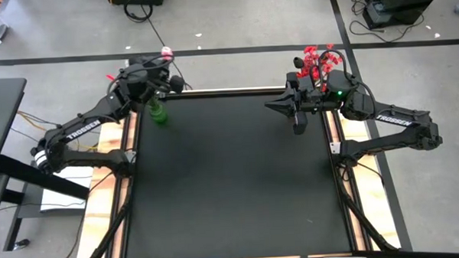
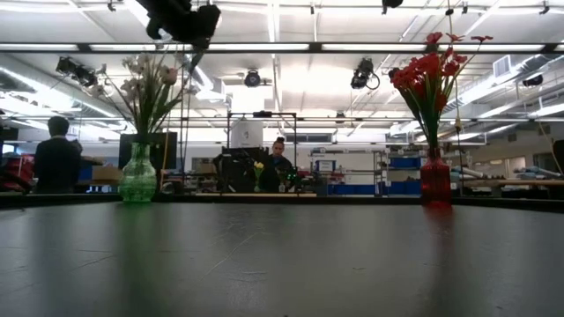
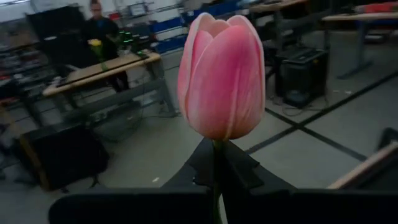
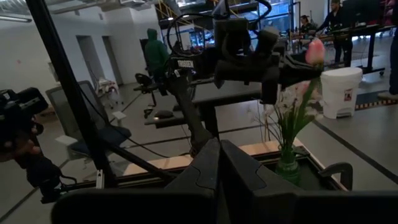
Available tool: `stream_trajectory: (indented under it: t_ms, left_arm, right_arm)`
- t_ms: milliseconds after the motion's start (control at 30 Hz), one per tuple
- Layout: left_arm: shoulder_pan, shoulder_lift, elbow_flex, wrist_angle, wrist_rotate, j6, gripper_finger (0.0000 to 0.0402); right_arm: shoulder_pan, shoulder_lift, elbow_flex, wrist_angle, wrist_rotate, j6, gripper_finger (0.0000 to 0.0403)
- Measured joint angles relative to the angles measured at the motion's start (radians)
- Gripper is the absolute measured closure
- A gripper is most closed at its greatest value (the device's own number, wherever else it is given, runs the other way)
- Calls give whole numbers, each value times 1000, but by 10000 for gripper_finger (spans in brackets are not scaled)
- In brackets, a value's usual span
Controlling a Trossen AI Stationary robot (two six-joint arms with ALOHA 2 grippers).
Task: Sort flowers into vase by color
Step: Put the pink tulip into the green flower vase
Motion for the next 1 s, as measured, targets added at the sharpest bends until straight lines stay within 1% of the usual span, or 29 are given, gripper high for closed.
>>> stream_trajectory:
  t_ms: [167, 233, 400, 533, 600, 700, 833, 1000]
  left_arm:
    - [1, -49, -2, -75, -36, -54, 388]
    - [1, -76, -28, -82, -54, -91, 388]
    - [2, -164, -172, -53, -59, -197, 388]
    - [0, -224, -281, -18, -58, -238, 388]
    - [0, -242, -320, -8, -58, -245, 388]
    - [0, -255, -347, -4, -56, -245, 383]
    - [0, -259, -351, -3, -56, -234, 354]
    - [0, -259, -351, -4, -56, -221, 285]
  right_arm:
    - [0, 0, 0, 0, 0, 0, 379]
    - [0, 0, 0, 0, 0, 0, 379]
    - [0, 0, 0, 0, 0, 0, 379]
    - [0, 0, 0, 0, 0, 0, 379]
    - [0, 0, 0, 0, 0, 0, 379]
    - [0, 0, 0, 0, 0, 0, 379]
    - [0, 0, 0, 0, 0, 0, 379]
    - [0, 0, 0, 0, 0, 0, 379]
